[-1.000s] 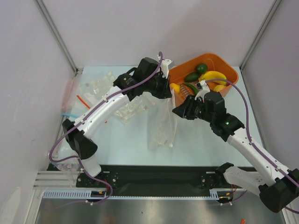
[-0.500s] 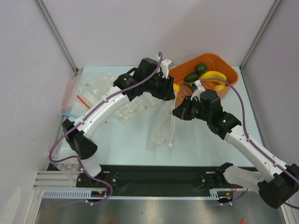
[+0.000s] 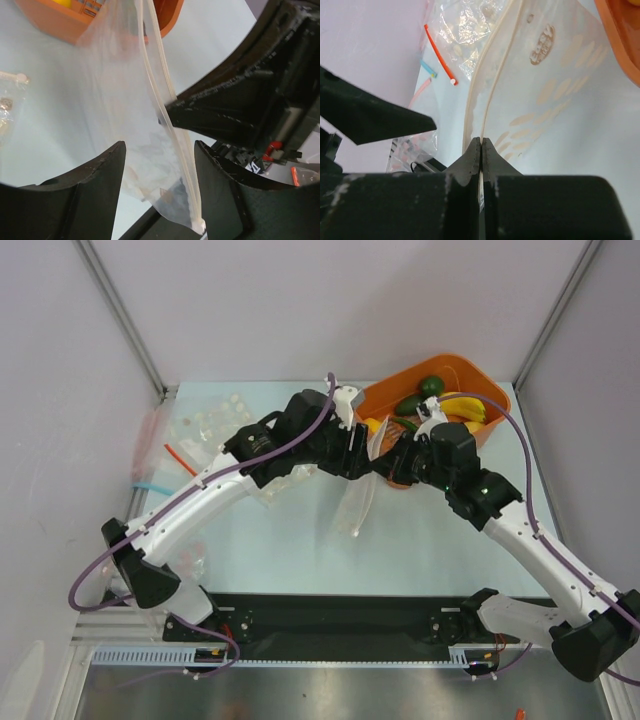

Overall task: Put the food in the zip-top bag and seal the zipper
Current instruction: Open the zipper of the food storage bag at the center of the board.

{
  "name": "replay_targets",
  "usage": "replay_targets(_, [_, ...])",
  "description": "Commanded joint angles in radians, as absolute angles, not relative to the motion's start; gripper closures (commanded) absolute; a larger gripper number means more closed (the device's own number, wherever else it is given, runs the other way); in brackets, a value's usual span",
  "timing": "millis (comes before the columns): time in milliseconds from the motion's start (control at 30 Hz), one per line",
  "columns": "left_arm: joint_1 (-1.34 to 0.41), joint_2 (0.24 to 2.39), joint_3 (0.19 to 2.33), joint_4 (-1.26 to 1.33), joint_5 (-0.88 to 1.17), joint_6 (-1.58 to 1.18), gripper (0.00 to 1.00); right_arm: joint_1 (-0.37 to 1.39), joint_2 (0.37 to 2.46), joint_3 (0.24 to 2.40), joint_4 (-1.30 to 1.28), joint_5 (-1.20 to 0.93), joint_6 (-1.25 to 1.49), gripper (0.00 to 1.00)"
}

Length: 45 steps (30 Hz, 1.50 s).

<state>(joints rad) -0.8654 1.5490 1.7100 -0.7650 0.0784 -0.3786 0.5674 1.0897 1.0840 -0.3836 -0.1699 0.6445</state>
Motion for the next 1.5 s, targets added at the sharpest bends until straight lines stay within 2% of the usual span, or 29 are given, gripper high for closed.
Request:
replay_targets(0, [-0.88, 1.485, 1.703, -0.75, 0.026, -0.417, 0.37, 0.571, 1.077, 1.137, -0.359, -0.115, 0.68, 1.0])
replay_targets(633, [-0.934, 1.566, 1.767, -0.772, 0.003, -0.403, 0.39, 0.592, 1.074, 1.184, -0.41, -0.067, 0.652, 1.0])
replay_targets(867, [-0.934, 1.586, 1.778, -0.79, -0.049, -0.377, 0.46, 0.6, 1.055, 1.19, -0.434, -0.055, 0.65, 1.0])
replay_targets(933, [-0.934, 1.583, 1.772, -0.787, -0.066, -0.37, 0.51, 0.6, 1.055, 1.195, -0.44, -0.054, 0.646, 1.0])
replay_targets(1367, [-0.936, 1.6, 1.792, -0.816, -0.109, -0.344, 0.6, 0.603, 1.048, 1.215, -0.477, -0.038, 0.641, 1.0])
replay_targets(1467, [-0.936, 1.612, 1.824, -0.854, -0.136, -0.334, 0.69, 0.603, 1.045, 1.21, -0.483, -0.043, 0.643, 1.0])
